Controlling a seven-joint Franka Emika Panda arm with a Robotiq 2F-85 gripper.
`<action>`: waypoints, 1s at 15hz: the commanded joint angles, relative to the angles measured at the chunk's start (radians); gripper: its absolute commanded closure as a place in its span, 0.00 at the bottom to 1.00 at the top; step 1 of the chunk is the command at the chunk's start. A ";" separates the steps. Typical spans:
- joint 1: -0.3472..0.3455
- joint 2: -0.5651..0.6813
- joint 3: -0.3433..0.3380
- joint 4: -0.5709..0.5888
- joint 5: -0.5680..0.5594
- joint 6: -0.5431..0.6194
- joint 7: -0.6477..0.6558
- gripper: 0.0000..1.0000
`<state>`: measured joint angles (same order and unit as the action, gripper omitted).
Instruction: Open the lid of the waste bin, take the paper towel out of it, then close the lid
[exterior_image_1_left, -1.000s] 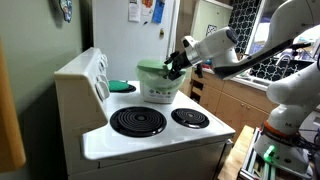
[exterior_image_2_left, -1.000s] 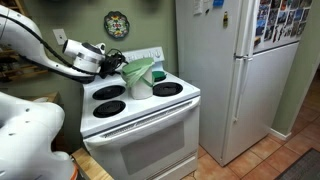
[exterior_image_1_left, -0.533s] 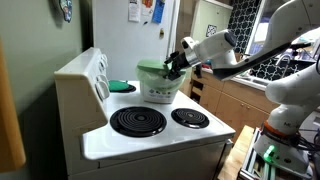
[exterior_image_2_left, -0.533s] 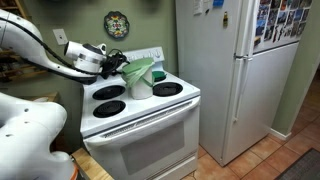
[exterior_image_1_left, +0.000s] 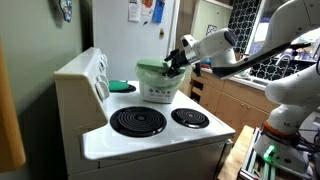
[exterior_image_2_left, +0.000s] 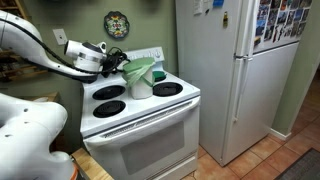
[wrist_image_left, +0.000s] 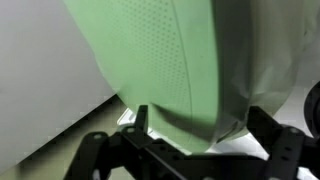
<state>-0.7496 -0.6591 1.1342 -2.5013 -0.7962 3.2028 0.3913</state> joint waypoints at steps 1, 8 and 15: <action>-0.022 -0.045 -0.007 0.007 0.008 0.024 0.022 0.00; -0.013 -0.059 -0.051 0.025 0.006 0.019 0.017 0.00; -0.029 -0.075 -0.059 0.037 0.012 0.031 0.033 0.00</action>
<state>-0.7587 -0.6953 1.0776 -2.4625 -0.7961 3.2029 0.3976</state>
